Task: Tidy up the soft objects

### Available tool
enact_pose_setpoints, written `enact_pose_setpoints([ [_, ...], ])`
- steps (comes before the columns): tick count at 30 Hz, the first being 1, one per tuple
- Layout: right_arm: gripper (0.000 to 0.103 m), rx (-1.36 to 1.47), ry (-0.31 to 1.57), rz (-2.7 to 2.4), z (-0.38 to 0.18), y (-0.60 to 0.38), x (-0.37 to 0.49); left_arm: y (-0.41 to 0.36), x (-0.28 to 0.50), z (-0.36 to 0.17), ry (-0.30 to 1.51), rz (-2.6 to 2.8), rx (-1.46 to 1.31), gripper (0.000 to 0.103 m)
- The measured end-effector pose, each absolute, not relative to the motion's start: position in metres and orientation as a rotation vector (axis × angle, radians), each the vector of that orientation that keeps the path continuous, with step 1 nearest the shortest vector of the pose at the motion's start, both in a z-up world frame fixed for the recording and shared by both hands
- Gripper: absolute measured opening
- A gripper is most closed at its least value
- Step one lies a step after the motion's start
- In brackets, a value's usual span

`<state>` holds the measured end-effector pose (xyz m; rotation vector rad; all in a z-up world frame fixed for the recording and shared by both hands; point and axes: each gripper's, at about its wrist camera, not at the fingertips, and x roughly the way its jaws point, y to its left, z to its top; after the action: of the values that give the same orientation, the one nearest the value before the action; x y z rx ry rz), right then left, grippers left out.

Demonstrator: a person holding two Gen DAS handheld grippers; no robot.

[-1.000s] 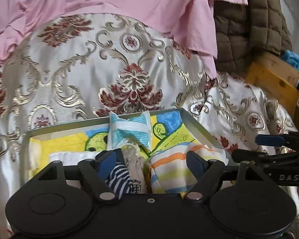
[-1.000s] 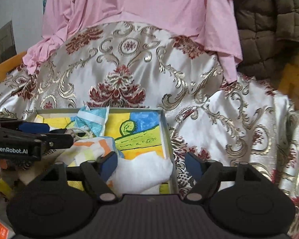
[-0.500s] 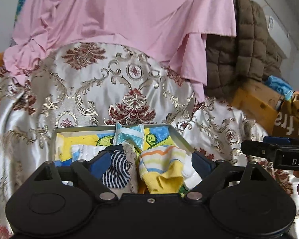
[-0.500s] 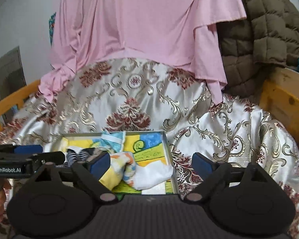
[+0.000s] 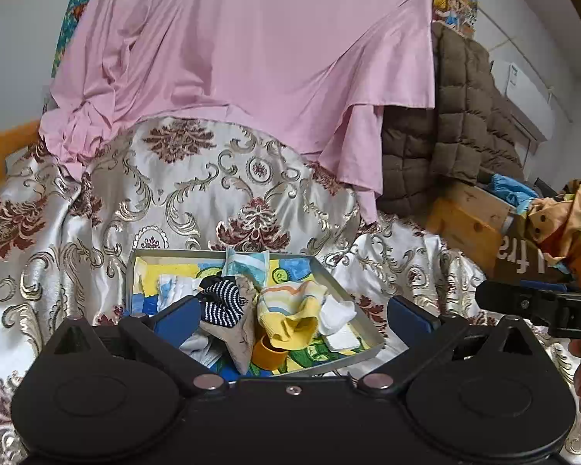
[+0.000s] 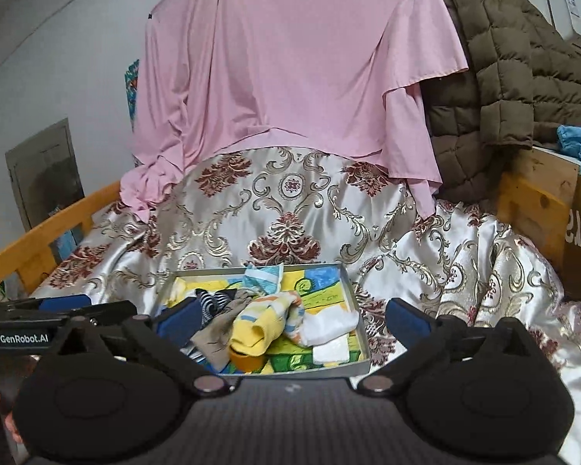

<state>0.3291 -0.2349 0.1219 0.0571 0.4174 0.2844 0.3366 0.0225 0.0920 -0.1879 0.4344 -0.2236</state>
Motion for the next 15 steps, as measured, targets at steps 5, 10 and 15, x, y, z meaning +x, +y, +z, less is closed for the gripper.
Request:
enact_pose_setpoints([
  [5,0.103,0.064,0.396,0.278,0.124,-0.239,0.302,0.017,0.308,0.097,0.409,-0.224,-0.191,0.102],
  [10,0.103,0.055,0.357,0.261,0.124,-0.241,0.274,0.015,0.279,0.098,0.385,-0.221,-0.192,0.102],
  [15,0.103,0.036,0.332,0.256,0.123,-0.24,0.249,0.016,0.254,0.094,0.373,-0.204,-0.197,0.102],
])
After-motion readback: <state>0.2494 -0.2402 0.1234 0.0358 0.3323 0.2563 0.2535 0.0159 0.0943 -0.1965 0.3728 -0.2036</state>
